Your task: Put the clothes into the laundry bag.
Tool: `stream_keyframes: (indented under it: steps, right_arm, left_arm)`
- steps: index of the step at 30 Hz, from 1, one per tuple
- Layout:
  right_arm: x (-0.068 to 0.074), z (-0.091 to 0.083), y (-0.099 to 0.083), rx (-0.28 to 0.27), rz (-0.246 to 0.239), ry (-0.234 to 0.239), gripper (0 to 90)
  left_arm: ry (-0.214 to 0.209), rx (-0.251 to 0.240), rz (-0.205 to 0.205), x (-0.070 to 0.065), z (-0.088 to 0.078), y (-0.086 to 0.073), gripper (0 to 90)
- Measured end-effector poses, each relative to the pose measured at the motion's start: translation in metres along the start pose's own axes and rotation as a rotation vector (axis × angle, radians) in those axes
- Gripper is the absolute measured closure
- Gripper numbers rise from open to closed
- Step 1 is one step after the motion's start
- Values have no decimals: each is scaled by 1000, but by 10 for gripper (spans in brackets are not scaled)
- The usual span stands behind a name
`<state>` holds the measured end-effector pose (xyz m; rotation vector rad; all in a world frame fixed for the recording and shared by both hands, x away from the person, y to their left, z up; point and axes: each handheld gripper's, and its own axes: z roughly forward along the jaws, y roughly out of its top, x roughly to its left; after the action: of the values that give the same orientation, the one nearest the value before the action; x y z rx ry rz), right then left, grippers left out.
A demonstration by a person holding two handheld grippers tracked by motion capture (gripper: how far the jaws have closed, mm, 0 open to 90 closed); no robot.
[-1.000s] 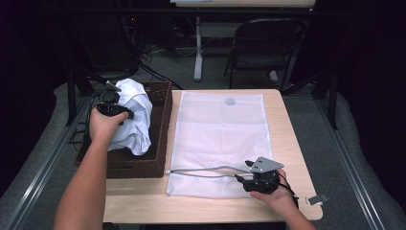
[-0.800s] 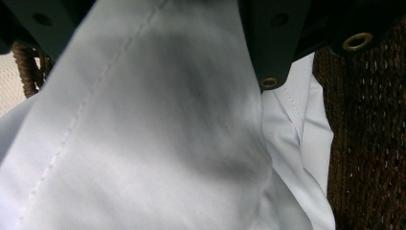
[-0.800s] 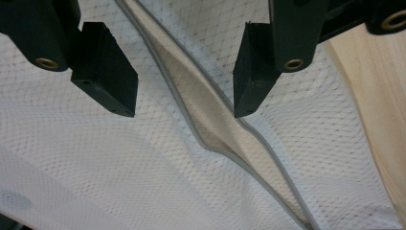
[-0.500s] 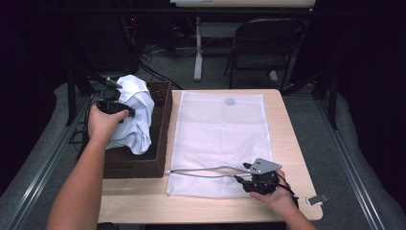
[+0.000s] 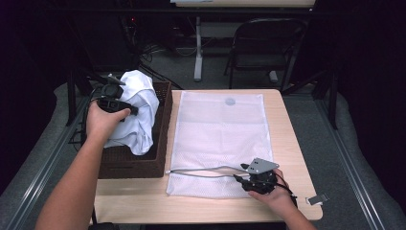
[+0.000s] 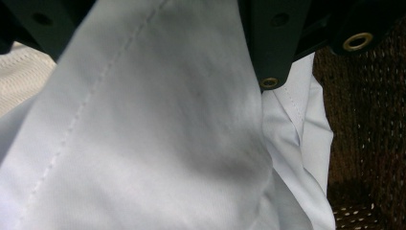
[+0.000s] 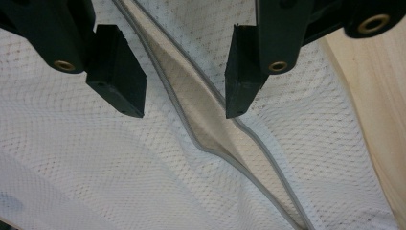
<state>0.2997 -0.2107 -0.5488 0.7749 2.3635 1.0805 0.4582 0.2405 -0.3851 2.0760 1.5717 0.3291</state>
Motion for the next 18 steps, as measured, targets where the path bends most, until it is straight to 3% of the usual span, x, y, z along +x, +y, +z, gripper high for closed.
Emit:
stream_keyframes:
  steps: [10,18]
  right_arm:
    - [-1,8,8,54,-32,-13,626]
    - [-6,23,12,97,-56,5,636]
  left_arm:
    - [-34,-9,67,-21,-19,2,586]
    - [-57,-13,102,-34,-27,4,586]
